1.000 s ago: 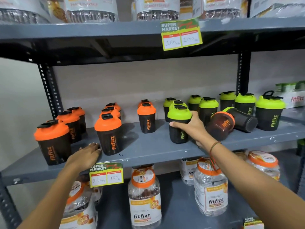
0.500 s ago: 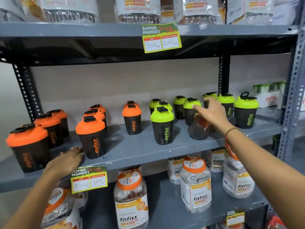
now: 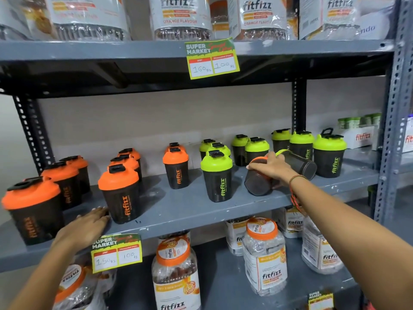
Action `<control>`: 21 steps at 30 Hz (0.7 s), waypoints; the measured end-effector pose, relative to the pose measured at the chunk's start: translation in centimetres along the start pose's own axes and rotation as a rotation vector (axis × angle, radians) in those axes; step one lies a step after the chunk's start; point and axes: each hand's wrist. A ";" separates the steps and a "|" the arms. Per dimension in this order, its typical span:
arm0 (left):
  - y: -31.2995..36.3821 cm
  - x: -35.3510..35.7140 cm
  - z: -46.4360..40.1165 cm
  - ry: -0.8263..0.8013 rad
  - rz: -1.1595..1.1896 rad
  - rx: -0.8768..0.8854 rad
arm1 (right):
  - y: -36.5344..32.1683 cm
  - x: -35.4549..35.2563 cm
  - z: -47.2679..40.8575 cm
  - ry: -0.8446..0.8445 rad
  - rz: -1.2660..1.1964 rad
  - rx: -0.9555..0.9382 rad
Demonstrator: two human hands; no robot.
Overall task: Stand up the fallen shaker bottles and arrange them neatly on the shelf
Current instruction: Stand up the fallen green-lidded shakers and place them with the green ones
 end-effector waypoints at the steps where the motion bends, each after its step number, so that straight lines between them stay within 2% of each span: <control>1: 0.0 0.0 0.0 0.001 -0.005 -0.001 | -0.1 0.2 -0.1 0.002 -0.070 0.016; 5: 0.1 0.0 0.1 0.009 0.015 -0.007 | -0.1 0.3 -0.2 0.047 -0.201 0.039; 8: 0.4 -0.1 0.2 0.005 -0.005 -0.002 | -0.5 -0.7 0.3 0.180 -0.145 -0.010; 11: 0.5 -0.1 0.3 0.006 0.022 -0.007 | -3.4 -2.0 1.9 0.404 -0.188 -0.202; 15: 0.5 -0.1 0.2 0.007 0.028 -0.029 | -9.6 -1.9 6.4 0.630 -0.273 -0.590; 18: 0.4 0.0 0.2 0.009 0.030 -0.037 | -13.7 0.5 10.0 0.656 -0.274 -0.785; 21: 0.3 0.1 0.1 0.016 0.038 -0.039 | -15.9 4.5 12.2 0.583 -0.188 -0.853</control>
Point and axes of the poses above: each hand's wrist, its own z-axis away from the middle knuckle, its own x-axis out of the palm, y = z × x, and after that the axes turned 7 degrees about -y, right-handed
